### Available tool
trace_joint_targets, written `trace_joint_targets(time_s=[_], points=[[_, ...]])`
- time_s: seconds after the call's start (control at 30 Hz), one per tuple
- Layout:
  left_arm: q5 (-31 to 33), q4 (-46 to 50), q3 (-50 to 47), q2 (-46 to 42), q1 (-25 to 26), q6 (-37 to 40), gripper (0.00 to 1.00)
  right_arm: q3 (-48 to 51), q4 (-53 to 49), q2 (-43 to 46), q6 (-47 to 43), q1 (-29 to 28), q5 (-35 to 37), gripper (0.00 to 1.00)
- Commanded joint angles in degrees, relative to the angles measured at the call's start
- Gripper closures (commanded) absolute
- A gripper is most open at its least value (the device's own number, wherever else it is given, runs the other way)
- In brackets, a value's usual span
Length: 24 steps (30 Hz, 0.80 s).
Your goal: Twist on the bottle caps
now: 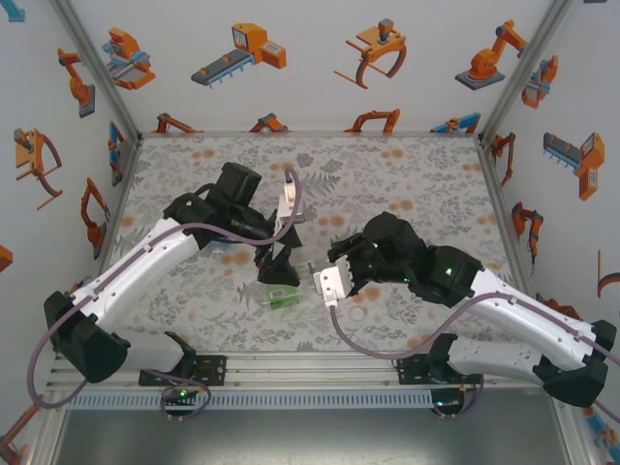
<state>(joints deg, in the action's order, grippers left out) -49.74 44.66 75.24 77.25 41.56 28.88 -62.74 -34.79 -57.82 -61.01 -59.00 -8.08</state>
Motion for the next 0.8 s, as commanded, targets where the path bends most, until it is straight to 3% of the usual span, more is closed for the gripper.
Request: trace_joint_targets(time_s=[0.0,0.4,0.77], points=[[-2.6,6.5,3.4,2.4,1.6,3.2,0.12,-2.1,0.6,1.4,-2.3,-0.7,0.5,1.00],[-2.8,15.6,9.1,9.8,3.9,4.9,0.30,-2.6,0.1,2.4,-3.6,-1.2,2.4,1.00],[-2.4,16.6,8.2,10.2,4.0,5.7,0.32,-2.7,-0.3,3.2,-3.6,-1.5,3.0,1.00]])
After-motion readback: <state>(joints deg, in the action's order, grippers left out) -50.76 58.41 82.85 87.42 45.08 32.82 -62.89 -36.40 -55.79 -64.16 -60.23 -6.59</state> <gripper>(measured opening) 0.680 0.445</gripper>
